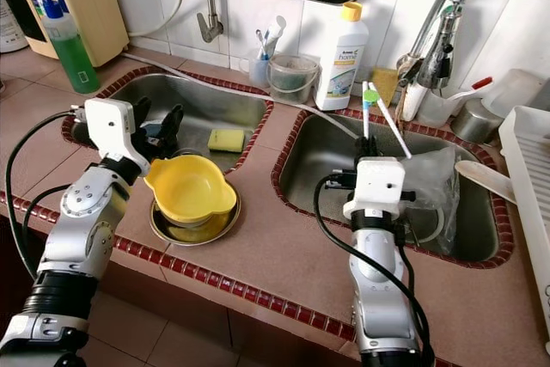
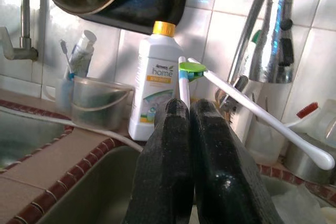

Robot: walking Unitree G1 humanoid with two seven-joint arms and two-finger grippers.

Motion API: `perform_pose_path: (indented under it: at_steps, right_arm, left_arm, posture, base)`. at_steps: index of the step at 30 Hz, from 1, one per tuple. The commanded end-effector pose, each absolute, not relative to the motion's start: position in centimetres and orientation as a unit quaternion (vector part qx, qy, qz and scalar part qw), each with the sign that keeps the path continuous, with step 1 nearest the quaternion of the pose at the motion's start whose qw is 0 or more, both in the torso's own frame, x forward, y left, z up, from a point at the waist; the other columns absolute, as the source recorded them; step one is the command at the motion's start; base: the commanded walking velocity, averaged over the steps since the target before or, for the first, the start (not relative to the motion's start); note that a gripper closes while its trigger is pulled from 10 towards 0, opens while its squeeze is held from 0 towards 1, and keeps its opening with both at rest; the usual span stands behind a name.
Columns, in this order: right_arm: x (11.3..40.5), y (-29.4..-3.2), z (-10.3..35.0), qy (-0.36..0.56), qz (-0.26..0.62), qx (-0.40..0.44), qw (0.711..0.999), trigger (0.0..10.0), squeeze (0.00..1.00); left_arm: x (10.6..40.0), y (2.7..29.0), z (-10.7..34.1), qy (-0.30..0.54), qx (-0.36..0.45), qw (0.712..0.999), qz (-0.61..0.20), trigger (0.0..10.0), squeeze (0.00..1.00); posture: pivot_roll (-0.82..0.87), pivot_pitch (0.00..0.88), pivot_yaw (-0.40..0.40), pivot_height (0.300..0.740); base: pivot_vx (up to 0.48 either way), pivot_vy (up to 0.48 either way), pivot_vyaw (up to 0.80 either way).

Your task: Kitchen organization

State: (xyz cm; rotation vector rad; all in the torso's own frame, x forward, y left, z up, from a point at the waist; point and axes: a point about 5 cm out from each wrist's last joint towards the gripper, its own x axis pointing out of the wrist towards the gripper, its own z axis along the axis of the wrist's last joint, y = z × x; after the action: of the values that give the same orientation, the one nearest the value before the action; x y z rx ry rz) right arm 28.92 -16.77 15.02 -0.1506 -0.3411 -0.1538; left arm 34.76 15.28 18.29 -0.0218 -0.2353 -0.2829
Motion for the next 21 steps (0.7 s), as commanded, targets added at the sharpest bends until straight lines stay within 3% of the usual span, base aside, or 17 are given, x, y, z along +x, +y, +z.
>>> perform_pose_path:
  at_steps: [1, 17, 21]
  right_arm:
    - [29.02, -16.30, 15.29, -0.175, -0.072, -0.071, 0.979, 10.0, 0.00]
    - [29.22, -16.25, 15.49, -0.177, -0.066, -0.072, 0.979, 10.0, 0.00]
    - [29.54, -16.03, 15.79, -0.181, -0.059, -0.072, 0.979, 10.0, 0.00]
  left_arm:
    - [34.94, 15.78, 18.52, -0.116, -0.015, 0.984, -0.131, 10.0, 0.00]
    - [34.82, 15.62, 18.55, -0.118, -0.009, 0.983, -0.139, 10.0, 0.00]
    - [34.96, 15.06, 18.66, -0.116, -0.002, 0.979, -0.165, 10.0, 0.00]
  posture:
    - [0.04, 0.000, 0.002, 0.740]
    - [0.05, 0.000, -0.004, 0.740]
    - [0.06, 0.000, -0.010, 0.740]
  base:
    - [0.000, 0.480, 0.00]
    - [0.000, 0.480, 0.00]
    - [0.000, 0.086, 0.00]
